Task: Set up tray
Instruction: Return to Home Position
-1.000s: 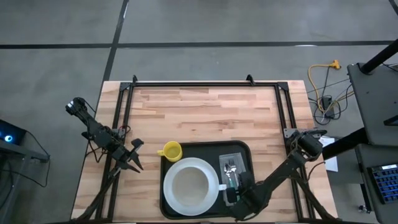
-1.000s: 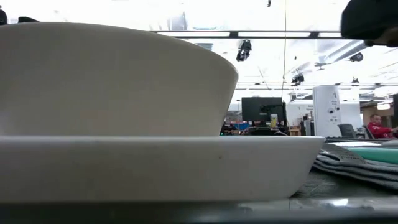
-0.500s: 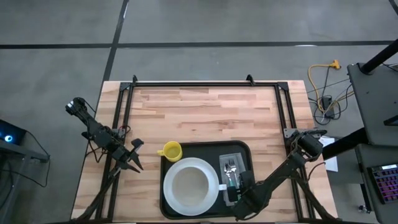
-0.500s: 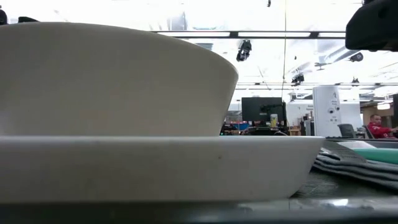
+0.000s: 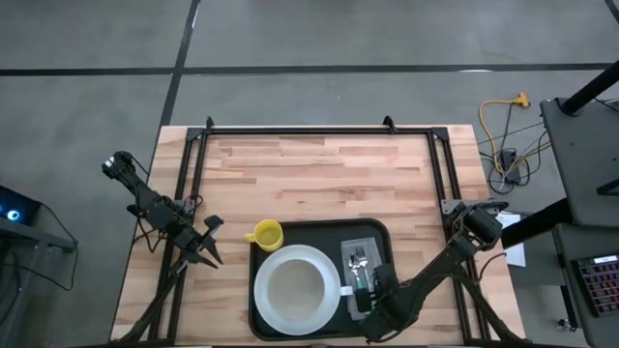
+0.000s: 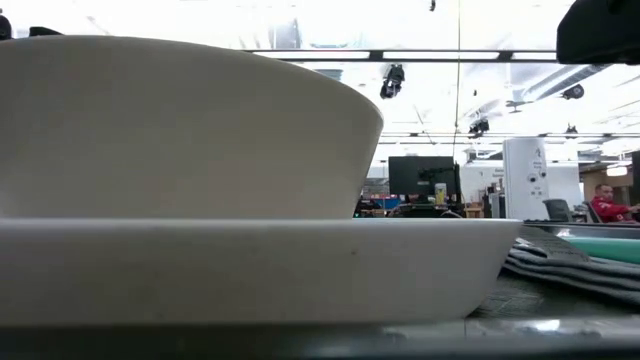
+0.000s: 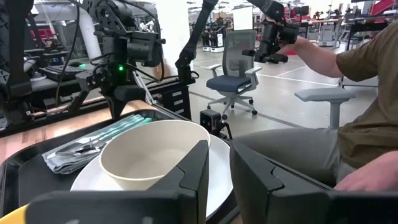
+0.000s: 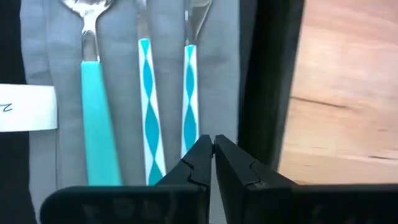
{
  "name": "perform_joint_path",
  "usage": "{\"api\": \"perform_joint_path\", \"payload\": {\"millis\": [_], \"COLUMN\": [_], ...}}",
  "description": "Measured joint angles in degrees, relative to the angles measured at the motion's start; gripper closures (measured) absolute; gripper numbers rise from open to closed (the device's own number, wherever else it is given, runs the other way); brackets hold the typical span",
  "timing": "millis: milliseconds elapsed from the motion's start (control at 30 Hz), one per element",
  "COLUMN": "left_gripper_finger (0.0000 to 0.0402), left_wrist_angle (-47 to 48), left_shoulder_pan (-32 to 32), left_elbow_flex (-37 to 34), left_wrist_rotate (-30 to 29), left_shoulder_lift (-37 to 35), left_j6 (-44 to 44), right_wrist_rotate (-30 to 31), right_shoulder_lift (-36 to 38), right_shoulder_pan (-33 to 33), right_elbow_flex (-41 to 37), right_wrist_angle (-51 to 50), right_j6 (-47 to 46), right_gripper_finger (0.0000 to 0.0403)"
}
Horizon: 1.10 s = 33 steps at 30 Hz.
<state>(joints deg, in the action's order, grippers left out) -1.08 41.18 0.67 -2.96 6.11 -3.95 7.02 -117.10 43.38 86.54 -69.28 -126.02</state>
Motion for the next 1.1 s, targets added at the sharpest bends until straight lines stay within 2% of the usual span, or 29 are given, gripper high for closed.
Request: {"api": "perform_joint_path", "payload": {"millis": [233, 433, 567, 667, 733, 833, 1000, 1100], "left_gripper_finger": [0.0354, 0.0354, 0.0354, 0.0354, 0.0354, 0.0354, 0.0354, 0.0354], "left_wrist_angle": [0.01, 0.0, 0.0, 0.02, 0.0, 0.0, 0.0, 0.02], "left_shoulder_pan": [0.01, -0.01, 0.0, -0.01, 0.01, -0.01, 0.01, -0.01], "left_elbow_flex": [0.0, 0.0, 0.0, 0.0, 0.0, 0.0, 0.0, 0.0], "left_wrist_rotate": [0.0, 0.0, 0.0, 0.0, 0.0, 0.0, 0.0, 0.02], "left_shoulder_lift": [0.0, 0.0, 0.0, 0.0, 0.0, 0.0, 0.0, 0.0], "left_j6": [0.0, 0.0, 0.0, 0.0, 0.0, 0.0, 0.0, 0.0], "right_wrist_rotate": [0.49, 0.46, 0.54, 3.14, 6.58, 14.73, 39.99, 51.01], "right_shoulder_lift": [0.04, 0.04, 0.04, 0.04, 0.04, 0.11, 0.25, 0.24], "right_shoulder_pan": [-0.14, -0.15, -0.15, -0.13, -0.15, -0.24, -0.11, -0.15], "right_elbow_flex": [0.77, 0.83, 1.13, 1.18, 1.18, 1.18, 1.2, 1.18], "right_wrist_angle": [-1.46, 3.65, 6.79, 7.07, 7.11, 7.1, 7.93, 8.13], "right_j6": [0.17, -2.49, 2.07, 6.74, 10.91, 25.44, 42.18, 48.7], "right_gripper_finger": [0.0395, 0.0394, 0.0394, 0.0394, 0.0394, 0.0394, 0.0394, 0.0394]}}
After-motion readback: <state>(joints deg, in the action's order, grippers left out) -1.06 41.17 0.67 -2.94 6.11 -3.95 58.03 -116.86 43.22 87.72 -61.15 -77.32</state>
